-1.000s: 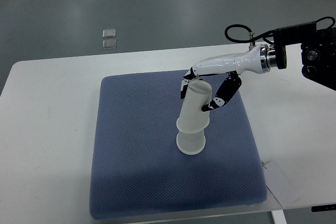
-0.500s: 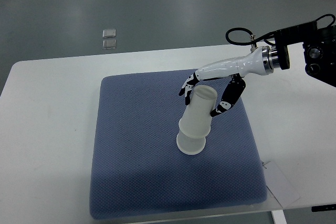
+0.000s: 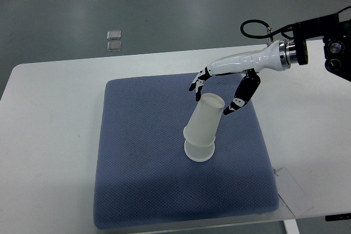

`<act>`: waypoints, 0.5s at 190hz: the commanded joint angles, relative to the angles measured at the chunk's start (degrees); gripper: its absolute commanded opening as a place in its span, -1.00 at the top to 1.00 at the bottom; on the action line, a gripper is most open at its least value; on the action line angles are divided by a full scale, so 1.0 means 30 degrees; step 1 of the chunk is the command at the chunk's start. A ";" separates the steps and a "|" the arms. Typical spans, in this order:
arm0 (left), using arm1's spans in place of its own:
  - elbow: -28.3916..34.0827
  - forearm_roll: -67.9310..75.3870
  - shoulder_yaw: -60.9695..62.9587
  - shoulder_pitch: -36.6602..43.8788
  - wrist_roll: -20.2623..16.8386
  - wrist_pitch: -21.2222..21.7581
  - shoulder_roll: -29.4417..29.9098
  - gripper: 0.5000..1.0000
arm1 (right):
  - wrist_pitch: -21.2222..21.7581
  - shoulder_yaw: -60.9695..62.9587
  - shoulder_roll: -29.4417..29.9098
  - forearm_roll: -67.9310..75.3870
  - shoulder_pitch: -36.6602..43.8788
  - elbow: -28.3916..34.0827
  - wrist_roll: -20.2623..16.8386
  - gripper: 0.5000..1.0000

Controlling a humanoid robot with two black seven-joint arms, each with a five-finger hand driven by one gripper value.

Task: Stack paper cups
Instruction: 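Open the right hand fingers and release the stacked cup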

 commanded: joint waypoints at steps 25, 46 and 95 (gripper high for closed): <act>0.0000 0.0006 0.0000 0.0000 0.0000 -0.0002 0.0000 -1.00 | 0.0000 0.0333 -0.0203 0.0000 0.0129 -0.0002 -0.0031 -0.52; 0.0000 -0.0024 0.0000 0.0000 0.0000 -0.0002 0.0000 -1.00 | 0.0000 0.0333 -0.0291 0.0000 0.0158 -0.0002 -0.0031 -0.51; 0.0000 0.0006 0.0000 0.0000 0.0000 -0.0002 0.0000 -1.00 | 0.0000 0.0274 -0.0554 -0.0029 0.0100 -0.0207 -0.0031 -0.51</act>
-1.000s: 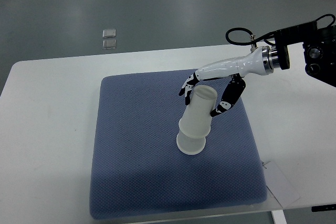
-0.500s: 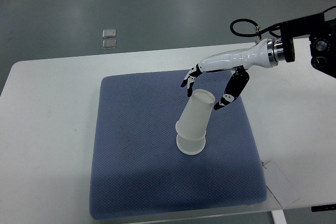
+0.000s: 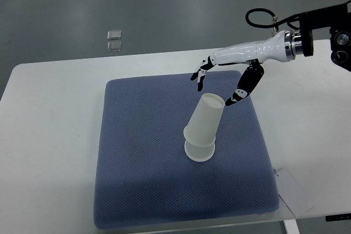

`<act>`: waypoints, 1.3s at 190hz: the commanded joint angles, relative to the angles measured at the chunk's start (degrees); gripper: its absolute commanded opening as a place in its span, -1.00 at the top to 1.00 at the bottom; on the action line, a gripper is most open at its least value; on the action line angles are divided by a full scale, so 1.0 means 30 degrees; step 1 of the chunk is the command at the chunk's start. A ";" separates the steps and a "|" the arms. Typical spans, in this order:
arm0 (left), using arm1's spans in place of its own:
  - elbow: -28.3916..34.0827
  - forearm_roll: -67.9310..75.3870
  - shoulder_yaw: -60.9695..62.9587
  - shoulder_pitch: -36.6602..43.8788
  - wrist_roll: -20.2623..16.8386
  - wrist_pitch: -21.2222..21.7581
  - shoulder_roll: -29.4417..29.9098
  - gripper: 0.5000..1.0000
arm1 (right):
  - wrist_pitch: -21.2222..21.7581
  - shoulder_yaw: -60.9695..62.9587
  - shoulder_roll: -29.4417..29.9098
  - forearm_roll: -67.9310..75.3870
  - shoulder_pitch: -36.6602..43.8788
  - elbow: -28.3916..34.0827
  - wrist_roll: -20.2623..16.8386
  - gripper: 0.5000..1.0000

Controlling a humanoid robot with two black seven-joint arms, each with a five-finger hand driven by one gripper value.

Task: Stack paper cups
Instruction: 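Open the right hand fingers and release the stacked cup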

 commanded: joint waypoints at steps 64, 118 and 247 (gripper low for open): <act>0.0000 -0.0018 0.0000 0.0000 0.0000 -0.0002 0.0000 -1.00 | 0.0000 -0.0263 -0.0106 -0.0051 -0.0170 -0.0302 0.0000 -0.51; 0.0000 -0.0019 0.0000 0.0000 0.0000 -0.0002 0.0000 -1.00 | 0.0000 -0.0585 -0.0194 -0.0080 -0.0288 -0.0390 0.0000 -0.51; 0.0000 -0.0019 0.0000 0.0000 0.0000 -0.0002 0.0000 -1.00 | -0.0234 -0.0673 0.0070 -0.0051 -0.0581 -0.0273 0.0000 -0.50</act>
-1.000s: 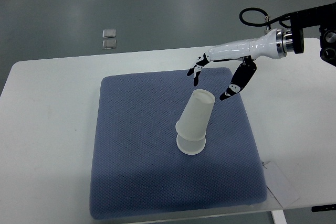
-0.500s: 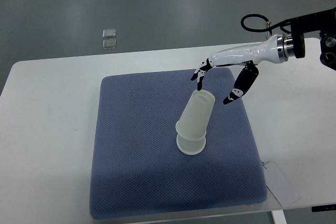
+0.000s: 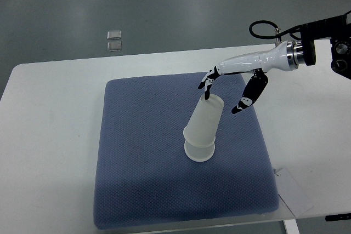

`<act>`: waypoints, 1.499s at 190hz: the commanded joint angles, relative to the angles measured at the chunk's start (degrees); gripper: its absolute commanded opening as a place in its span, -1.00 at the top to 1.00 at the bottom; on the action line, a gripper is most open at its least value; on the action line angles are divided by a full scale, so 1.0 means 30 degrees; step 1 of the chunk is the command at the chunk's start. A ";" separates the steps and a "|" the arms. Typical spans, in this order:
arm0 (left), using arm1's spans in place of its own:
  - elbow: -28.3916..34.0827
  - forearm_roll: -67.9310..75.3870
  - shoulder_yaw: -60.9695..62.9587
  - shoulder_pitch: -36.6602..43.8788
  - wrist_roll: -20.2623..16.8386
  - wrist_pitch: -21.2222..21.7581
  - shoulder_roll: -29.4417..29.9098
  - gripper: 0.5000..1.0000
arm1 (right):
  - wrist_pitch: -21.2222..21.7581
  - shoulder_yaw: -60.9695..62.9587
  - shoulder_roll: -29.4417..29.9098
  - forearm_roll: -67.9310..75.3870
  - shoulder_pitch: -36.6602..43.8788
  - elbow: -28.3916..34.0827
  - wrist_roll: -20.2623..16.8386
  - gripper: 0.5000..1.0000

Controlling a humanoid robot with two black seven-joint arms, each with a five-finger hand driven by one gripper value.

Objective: Stack paper cups

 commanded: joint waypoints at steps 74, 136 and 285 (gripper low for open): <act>0.0000 0.0006 0.0000 0.0000 0.0000 0.0004 0.0000 -1.00 | -0.0187 0.0353 -0.0060 0.0074 0.0182 0.0110 -0.0058 -0.47; 0.0000 -0.0023 0.0000 0.0000 0.0000 0.0004 0.0000 -1.00 | -0.4959 0.1203 0.0525 0.3821 -0.0022 -0.3638 -0.0205 -0.47; 0.0000 0.0006 0.0000 0.0000 0.0000 0.0004 0.0000 -1.00 | -1.3252 0.0763 0.4070 2.1108 -0.3655 -0.9236 -0.3457 -0.44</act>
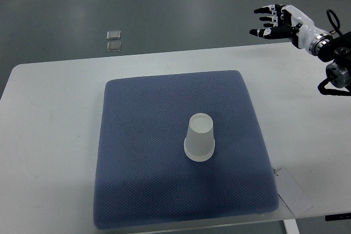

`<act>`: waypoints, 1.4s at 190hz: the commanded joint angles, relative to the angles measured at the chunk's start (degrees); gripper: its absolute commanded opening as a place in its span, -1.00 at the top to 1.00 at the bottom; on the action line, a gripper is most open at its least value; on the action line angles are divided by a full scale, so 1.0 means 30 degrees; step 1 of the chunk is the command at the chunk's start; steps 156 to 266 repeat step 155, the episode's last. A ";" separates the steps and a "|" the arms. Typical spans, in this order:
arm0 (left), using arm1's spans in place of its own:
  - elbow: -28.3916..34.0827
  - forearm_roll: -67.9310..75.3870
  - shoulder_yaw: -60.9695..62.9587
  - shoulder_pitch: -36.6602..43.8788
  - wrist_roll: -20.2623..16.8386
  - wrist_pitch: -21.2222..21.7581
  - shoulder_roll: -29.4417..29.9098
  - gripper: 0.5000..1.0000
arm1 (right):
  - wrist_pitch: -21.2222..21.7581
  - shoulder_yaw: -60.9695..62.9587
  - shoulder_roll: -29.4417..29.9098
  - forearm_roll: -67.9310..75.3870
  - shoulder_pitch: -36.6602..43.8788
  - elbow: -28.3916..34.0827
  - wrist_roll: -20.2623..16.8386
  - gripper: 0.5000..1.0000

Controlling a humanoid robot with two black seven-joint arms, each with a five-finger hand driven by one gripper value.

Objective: Stack paper cups

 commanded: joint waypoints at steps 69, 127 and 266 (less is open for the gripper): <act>0.0000 -0.0023 0.0000 -0.0001 0.0000 0.0000 0.0000 -1.00 | -0.2222 0.0217 0.2588 0.2153 -0.1452 -0.0097 0.0015 -0.64; 0.0000 -0.0023 0.0000 -0.0001 0.0000 0.0000 0.0000 -1.00 | -0.2222 0.0627 0.3496 0.1743 -0.1687 0.0020 0.0542 -0.65; 0.0000 0.0006 0.0000 -0.0001 0.0000 0.0000 0.0000 -1.00 | -0.2193 0.0657 0.3584 0.1743 -0.1716 0.0049 0.0543 -0.65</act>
